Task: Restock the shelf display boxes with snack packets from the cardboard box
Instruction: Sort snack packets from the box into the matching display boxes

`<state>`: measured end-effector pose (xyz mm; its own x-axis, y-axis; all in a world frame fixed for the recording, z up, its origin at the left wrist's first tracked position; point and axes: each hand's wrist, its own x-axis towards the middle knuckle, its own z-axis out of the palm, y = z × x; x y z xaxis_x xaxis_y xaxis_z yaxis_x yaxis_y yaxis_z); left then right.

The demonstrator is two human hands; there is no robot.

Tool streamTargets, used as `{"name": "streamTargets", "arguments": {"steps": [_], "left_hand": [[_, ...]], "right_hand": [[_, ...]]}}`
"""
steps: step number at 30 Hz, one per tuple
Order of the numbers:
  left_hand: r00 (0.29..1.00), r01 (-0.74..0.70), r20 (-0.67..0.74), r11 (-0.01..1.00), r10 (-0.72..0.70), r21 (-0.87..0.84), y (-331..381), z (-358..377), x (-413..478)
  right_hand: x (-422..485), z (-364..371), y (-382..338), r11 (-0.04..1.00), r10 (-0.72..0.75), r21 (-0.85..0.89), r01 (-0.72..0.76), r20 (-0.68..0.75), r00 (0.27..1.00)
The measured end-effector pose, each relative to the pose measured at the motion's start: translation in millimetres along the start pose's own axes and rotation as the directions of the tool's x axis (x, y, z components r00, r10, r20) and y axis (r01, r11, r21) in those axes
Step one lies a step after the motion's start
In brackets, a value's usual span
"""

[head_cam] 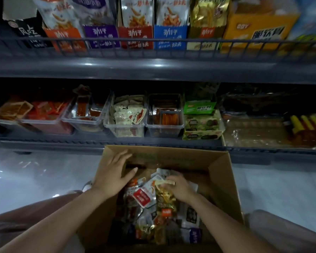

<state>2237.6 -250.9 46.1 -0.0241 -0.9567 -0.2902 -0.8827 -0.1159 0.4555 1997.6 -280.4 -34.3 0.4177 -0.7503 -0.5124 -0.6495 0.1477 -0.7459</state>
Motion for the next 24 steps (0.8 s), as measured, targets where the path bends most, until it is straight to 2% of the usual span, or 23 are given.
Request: {"name": "streamTargets", "arguments": {"steps": [2,5,7,9,11,13,16,17,19,20,21,22,24], "left_hand": [[0.974,0.164,0.200,0.940,-0.106,-0.299,32,-9,-2],[0.936,0.305,0.329,0.755,-0.125,-0.581,70,-25,-7],[0.907,0.375,0.415,0.594,-0.075,-0.712,84,-39,-8],[0.860,0.398,0.501,0.481,0.102,-0.781,94,-49,-10],[0.811,0.399,0.508,0.361,0.290,-0.843,109,-55,-15],[0.798,0.402,0.459,0.223,0.391,-0.888,126,-59,-19],[0.859,0.325,0.318,0.051,0.401,-0.944,151,-62,-25],[0.896,0.267,0.267,0.050,0.354,-0.962,159,-63,-29],[0.962,0.093,0.137,0.188,0.238,-0.978,169,-67,-38],[0.978,0.008,0.064,0.272,0.197,-0.962,171,-67,-41],[0.985,-0.052,0.002,0.309,0.172,-0.950,172,-68,-43],[0.989,-0.080,-0.038,0.298,0.144,-0.951,172,-69,-45],[0.995,-0.088,-0.075,0.212,0.066,-0.973,173,-75,-44]], "right_hand": [[-17,-35,-28,0.999,-0.053,0.011,0.053,-0.041,0.998],[-56,-86,-69,0.984,-0.105,0.124,0.126,-0.165,0.981],[-86,-113,-93,0.961,-0.134,0.202,0.189,-0.257,0.957],[-112,-130,-108,0.938,-0.131,0.260,0.228,-0.345,0.929],[-132,-137,-115,0.899,-0.090,0.354,0.257,-0.425,0.901],[-143,-136,-120,0.811,-0.030,0.492,0.317,-0.507,0.862],[-147,-123,-135,0.628,0.152,0.674,0.389,-0.596,0.789],[-146,-117,-141,0.561,0.212,0.723,0.403,-0.596,0.774],[-146,-105,-151,0.474,0.270,0.774,0.419,-0.581,0.768],[-146,-99,-156,0.477,0.262,0.769,0.425,-0.586,0.767],[-146,-92,-160,0.494,0.236,0.755,0.432,-0.594,0.769],[-147,-86,-164,0.517,0.202,0.739,0.431,-0.595,0.778],[-147,-77,-171,0.572,0.124,0.710,0.410,-0.569,0.813]]}}
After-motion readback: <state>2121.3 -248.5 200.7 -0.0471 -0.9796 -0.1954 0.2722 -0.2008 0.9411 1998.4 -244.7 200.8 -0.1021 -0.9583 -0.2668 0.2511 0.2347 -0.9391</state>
